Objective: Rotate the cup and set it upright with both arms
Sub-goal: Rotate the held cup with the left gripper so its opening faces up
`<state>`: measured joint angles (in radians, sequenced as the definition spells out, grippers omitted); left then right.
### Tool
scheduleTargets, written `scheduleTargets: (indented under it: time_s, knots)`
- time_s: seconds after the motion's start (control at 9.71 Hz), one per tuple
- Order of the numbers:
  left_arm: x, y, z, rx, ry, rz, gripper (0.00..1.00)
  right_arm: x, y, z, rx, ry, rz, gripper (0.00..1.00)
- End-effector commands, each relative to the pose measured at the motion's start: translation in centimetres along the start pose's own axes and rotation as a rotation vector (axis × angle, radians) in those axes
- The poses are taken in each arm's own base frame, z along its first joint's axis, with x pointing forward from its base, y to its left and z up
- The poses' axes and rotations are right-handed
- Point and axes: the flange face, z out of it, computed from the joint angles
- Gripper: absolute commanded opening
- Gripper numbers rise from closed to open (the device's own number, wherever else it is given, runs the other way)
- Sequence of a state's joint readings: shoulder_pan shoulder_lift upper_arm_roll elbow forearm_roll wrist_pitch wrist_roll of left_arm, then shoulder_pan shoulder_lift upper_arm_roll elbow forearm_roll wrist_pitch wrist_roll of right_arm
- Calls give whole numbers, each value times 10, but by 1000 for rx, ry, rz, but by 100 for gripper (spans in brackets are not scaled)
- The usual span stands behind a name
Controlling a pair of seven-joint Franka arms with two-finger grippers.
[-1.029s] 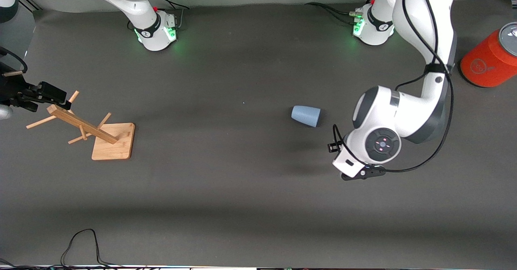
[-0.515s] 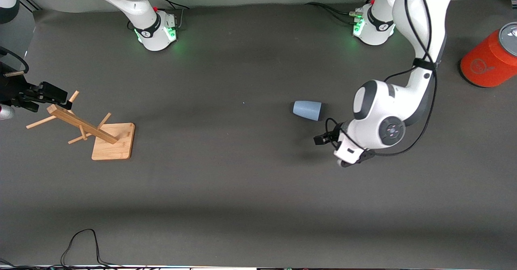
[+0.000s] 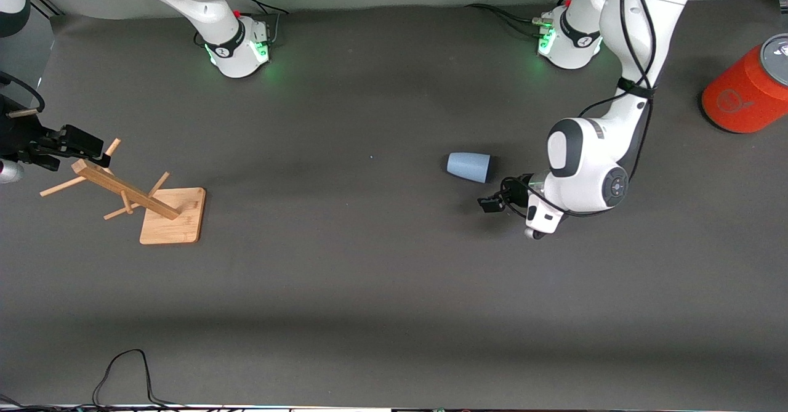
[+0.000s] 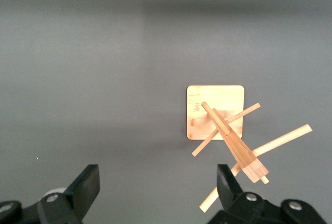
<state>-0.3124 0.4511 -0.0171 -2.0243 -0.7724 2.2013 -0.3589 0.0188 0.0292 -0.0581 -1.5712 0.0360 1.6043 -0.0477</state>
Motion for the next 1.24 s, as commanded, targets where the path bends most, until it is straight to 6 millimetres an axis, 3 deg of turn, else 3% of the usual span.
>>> scheduleTargets:
  time_s: [0.0, 0.31, 0.72, 1.03, 1.13]
  knots:
    - [-2, -22, 13, -51, -58, -27, 99, -2, -1, -1, -13, -2, -11, 100]
    - [-4, -28, 24, -138, -112, -87, 97, -2, -1, -4, -13, 3, -9, 100]
    - [-3, -29, 40, -181, -136, -108, 86, -3, -1, -6, -13, 1, -11, 100]
    - [-4, -35, 47, -200, -148, -103, 61, -3, -1, -6, -13, 1, -11, 100]
    - [-5, -34, 48, -200, -150, -101, 44, -3, -1, -5, -13, 0, -11, 100]
